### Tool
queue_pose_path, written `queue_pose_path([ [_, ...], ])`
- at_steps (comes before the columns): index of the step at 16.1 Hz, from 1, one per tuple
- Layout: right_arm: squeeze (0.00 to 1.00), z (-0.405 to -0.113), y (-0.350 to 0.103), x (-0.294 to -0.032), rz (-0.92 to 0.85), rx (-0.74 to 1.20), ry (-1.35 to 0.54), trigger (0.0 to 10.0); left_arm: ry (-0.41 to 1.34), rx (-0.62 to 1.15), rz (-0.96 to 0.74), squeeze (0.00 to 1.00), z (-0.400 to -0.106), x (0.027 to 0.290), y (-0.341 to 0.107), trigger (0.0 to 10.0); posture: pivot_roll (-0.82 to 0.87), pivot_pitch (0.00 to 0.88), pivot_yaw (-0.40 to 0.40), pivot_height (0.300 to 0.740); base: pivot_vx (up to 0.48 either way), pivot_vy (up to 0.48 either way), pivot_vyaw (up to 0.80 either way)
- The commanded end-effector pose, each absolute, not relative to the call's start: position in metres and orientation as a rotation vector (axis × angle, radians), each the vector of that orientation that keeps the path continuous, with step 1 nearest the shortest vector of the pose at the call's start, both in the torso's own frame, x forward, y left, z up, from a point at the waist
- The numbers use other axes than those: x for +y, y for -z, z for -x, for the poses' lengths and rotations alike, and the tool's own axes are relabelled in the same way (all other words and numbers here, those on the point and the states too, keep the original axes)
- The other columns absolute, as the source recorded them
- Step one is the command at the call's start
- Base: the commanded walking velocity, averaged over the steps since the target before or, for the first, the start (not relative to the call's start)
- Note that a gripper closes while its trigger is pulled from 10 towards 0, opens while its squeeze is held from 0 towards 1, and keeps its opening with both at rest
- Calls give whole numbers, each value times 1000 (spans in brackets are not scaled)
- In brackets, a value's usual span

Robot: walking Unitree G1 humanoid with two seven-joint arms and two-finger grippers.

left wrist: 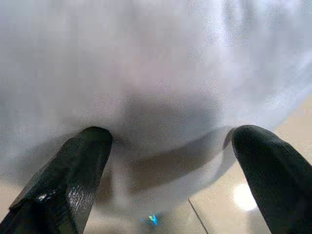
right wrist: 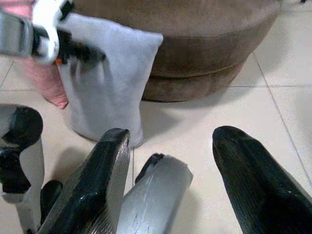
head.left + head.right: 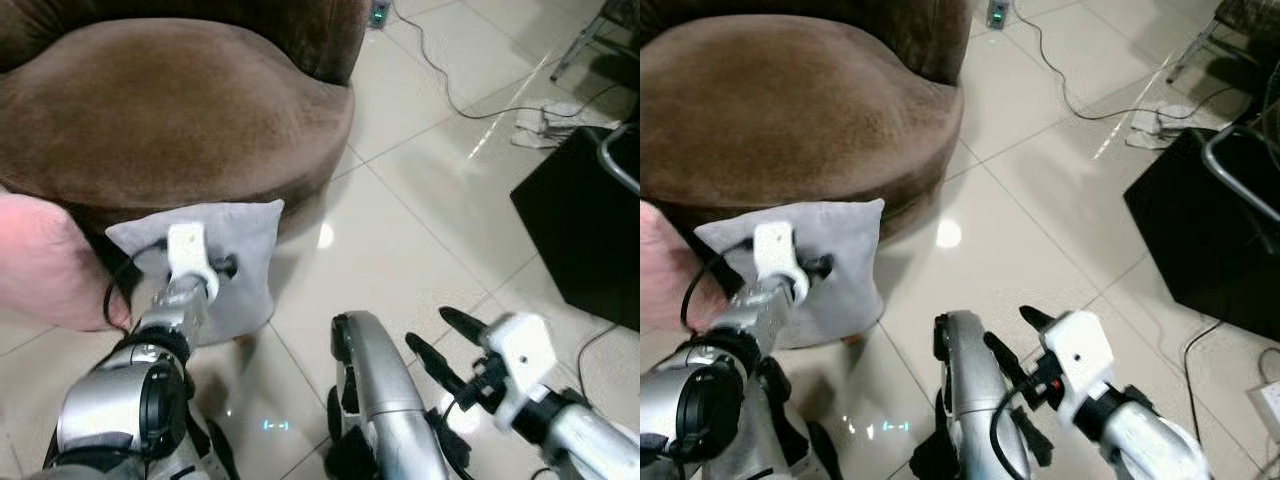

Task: Move the pillow to the sofa from floor

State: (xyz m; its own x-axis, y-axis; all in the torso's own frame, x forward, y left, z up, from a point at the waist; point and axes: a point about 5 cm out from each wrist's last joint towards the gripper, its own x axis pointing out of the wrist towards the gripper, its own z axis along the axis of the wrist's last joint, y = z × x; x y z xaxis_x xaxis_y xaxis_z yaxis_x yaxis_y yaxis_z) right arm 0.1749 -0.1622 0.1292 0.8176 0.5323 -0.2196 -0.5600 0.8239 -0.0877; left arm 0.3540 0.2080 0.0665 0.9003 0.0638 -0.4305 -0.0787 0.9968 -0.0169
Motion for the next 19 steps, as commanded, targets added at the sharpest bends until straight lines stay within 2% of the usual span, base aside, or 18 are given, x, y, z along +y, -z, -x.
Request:
queue_pose_path([
  [1, 0, -177, -114, -169, 166, 242, -534, 10000, -7, 404, -43, 0, -356, 204, -70, 10000, -421, 238, -91, 520, 0, 0, 0],
  [6, 0, -192, -81, -179, 135, 318, -472, 10000, 79, 290, -69, 0, -361, 197, -83, 10000, -333, 213, -83, 520, 66, 0, 0],
  [14, 0, -201, -64, -184, 133, 329, -475, 10000, 116, 286, -66, 0, -361, 194, -83, 10000, -299, 193, -78, 520, 357, 319, 0],
  [19, 0, -197, -60, -183, 126, 322, -473, 10000, 168, 301, -210, 0, -364, 184, -83, 10000, -312, 186, -66, 520, 186, -10, 0],
])
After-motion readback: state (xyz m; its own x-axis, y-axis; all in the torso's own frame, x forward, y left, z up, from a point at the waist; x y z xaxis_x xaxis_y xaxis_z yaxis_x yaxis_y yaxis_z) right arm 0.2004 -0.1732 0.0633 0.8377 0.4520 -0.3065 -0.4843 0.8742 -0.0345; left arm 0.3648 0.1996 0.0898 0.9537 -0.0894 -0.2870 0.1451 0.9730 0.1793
